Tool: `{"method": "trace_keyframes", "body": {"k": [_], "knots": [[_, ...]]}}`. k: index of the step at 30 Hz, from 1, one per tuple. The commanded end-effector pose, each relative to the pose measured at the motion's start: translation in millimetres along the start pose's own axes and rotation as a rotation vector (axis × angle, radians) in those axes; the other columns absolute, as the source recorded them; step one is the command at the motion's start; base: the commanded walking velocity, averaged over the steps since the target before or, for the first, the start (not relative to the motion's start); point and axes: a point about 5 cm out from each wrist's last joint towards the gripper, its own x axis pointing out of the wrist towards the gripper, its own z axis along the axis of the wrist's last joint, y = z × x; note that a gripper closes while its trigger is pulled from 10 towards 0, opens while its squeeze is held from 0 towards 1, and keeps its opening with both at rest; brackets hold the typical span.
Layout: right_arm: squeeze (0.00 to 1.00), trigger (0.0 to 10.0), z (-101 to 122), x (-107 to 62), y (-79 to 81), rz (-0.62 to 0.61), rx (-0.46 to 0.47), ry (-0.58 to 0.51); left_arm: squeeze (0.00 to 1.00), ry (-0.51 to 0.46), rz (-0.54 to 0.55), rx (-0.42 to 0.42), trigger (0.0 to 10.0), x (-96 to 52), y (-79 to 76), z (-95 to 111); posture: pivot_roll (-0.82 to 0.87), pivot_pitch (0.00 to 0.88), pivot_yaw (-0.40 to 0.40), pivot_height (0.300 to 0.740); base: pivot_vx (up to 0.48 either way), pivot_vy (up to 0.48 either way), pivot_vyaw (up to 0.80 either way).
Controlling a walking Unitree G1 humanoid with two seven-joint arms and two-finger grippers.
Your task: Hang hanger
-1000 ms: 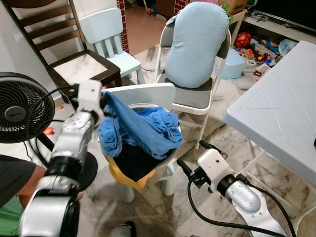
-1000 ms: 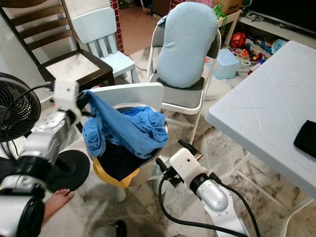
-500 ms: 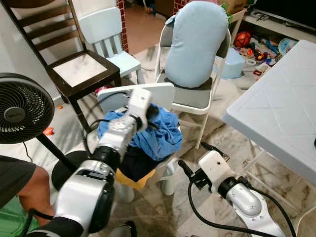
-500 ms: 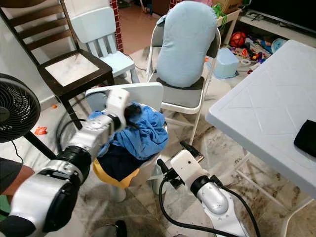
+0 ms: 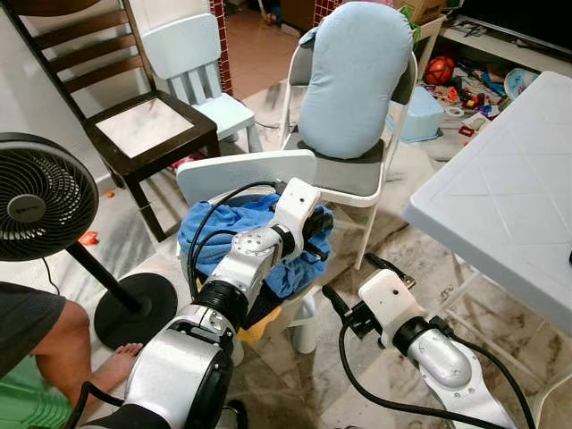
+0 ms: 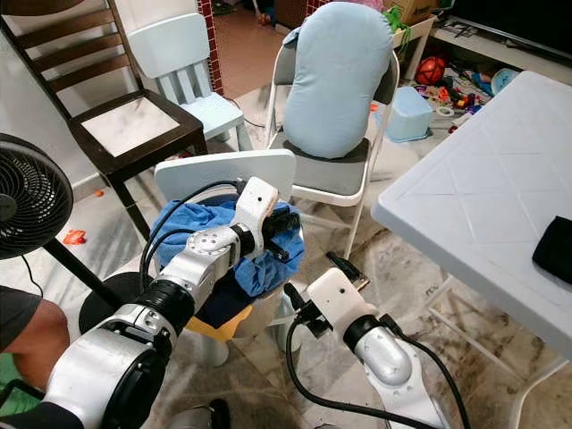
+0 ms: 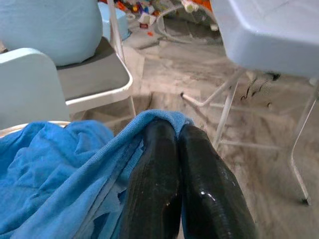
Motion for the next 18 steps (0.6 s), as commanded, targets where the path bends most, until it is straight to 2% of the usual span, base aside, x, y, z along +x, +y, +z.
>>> {"method": "trace_keyframes", "body": {"k": [1,2,3,6,7,8,9,13,15,18], "knots": [[0.0,10.0,-1,-0.5,1.5,0.002,-0.003,0.006,0.41,0.101,-0.065,0.017,10.0,-2.2,-5.3,-18,-0.1,0.127,0.037,0.74,0.0,0.0,0.0],[0.0,10.0,-1,-0.6,1.8,0.002,-0.002,0.006,1.0,0.132,-0.087,0.019,10.0,-3.9,-6.2,-24,-0.1,0.126,0.037,0.74,0.0,0.0,0.0],[0.0,10.0,-1,-0.6,2.4,0.002,-0.001,0.007,1.0,0.174,-0.126,0.025,10.0,-7.0,-8.1,-33,-0.1,0.126,0.038,0.74,0.0,0.0,0.0],[0.0,10.0,-1,-0.3,3.1,0.003,0.0,0.007,1.0,0.193,-0.149,0.027,10.0,-9.8,-8.9,-40,-0.1,0.125,0.038,0.74,0.0,0.0,0.0],[0.0,10.0,-1,0.1,3.2,0.004,0.001,0.007,1.0,0.205,-0.153,0.053,10.0,-11.7,-7.7,-42,-0.1,0.124,0.036,0.74,0.0,0.0,0.0],[0.0,10.0,-1,0.1,3.2,0.004,0.001,0.007,1.0,0.205,-0.153,0.053,10.0,-11.7,-7.7,-42,-0.1,0.124,0.036,0.74,0.0,0.0,0.0],[0.0,10.0,-1,0.8,3.4,0.007,0.001,0.006,1.0,0.22,-0.159,0.119,10.0,-15.1,-4.8,-45,-0.09,0.123,0.035,0.74,0.0,0.0,0.0],[0.0,10.0,0,2.1,3.7,0.011,0.001,0.004,1.0,0.2,-0.132,0.146,10.0,-18.8,2.5,-41,-0.09,0.121,0.034,0.74,0.0,0.0,0.0],[0.0,10.0,0,3.6,3.0,0.011,0.0,0.003,1.0,0.141,-0.066,0.185,10.0,-23.0,13.3,-29,-0.08,0.121,0.036,0.74,0.0,0.0,0.0],[0.0,10.0,0,4.2,2.1,0.007,0.001,0.002,1.0,0.024,-0.007,0.174,10.0,-31.1,21.3,-10,-0.07,0.123,0.039,0.74,0.0,0.0,0.0]]}}
